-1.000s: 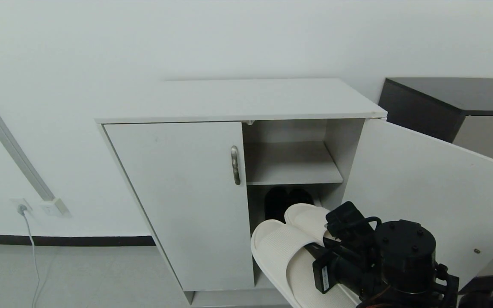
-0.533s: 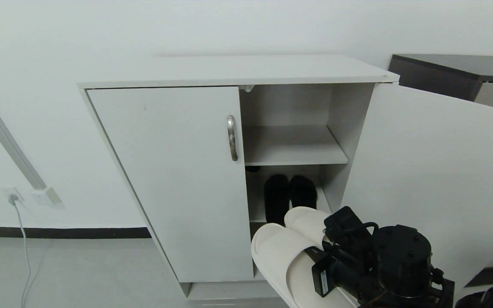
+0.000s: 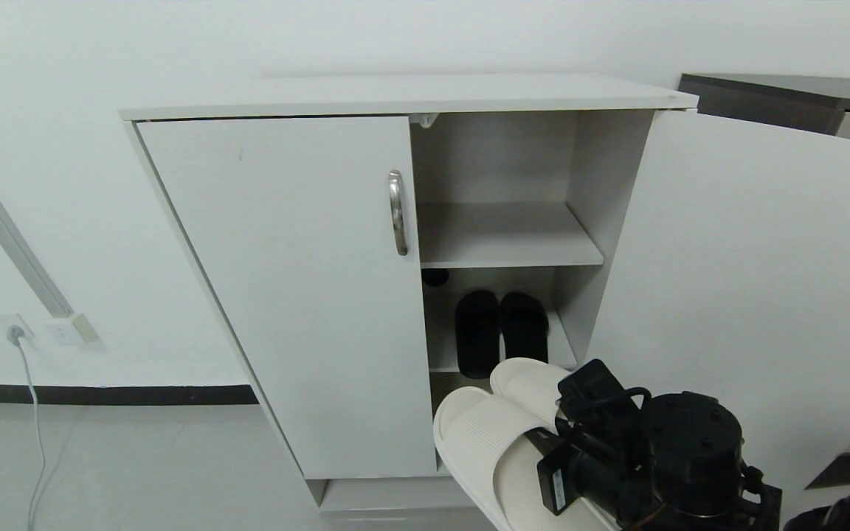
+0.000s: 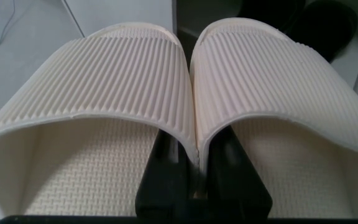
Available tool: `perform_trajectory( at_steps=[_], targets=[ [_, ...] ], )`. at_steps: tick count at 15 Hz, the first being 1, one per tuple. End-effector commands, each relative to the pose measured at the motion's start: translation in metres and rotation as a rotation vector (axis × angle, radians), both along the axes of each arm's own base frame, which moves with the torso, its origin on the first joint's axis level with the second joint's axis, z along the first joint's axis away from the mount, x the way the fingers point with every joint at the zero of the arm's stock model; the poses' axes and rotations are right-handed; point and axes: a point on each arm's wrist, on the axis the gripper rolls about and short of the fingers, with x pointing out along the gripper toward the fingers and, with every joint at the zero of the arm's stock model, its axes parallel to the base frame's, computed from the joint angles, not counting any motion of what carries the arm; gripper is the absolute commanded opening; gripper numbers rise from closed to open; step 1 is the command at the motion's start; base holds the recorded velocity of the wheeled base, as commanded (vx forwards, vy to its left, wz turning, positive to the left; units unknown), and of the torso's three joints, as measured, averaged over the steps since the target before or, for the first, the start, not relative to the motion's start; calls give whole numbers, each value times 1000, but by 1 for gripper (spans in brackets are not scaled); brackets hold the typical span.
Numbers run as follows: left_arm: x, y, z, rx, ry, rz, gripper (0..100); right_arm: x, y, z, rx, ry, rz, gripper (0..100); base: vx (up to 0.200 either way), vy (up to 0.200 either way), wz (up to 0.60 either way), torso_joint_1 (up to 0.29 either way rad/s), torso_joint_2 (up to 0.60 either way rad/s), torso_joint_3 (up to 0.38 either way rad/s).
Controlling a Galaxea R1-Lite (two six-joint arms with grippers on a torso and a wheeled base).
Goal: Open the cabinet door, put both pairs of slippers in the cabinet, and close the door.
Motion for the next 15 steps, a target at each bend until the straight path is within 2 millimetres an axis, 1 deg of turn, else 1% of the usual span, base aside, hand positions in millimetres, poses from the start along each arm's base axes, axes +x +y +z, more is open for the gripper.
perform_trajectory(
  at_steps=[1,5,8,9,11,12,14,15],
  targets=[
    [0,0,0,-1,2,0,0,0,0,-2,-11,4,2,0,0,0,0,0,0,0],
    [0,0,0,-1,2,0,0,1,1,-3,-3,-4,5,0,0,0,0,0,0,0],
    [0,0,0,-1,2,0,0,9,7,-9,15,-25,-16,0,0,0,0,0,0,0],
    [0,0,0,-1,2,0,0,14,12,-8,23,-46,-59,0,0,0,0,0,0,0],
    [0,0,0,1,2,0,0,32,32,-5,2,-74,-259,0,0,0,0,0,0,0],
    [0,0,0,-1,2,0,0,40,41,-2,-13,-62,-321,0,0,0,0,0,0,0],
    [0,0,0,-1,2,0,0,52,53,10,-53,-31,-456,0,0,0,0,0,0,0],
    [0,0,0,-1,2,0,0,58,59,20,-48,-8,-519,0,0,0,0,0,0,0]
  ],
)
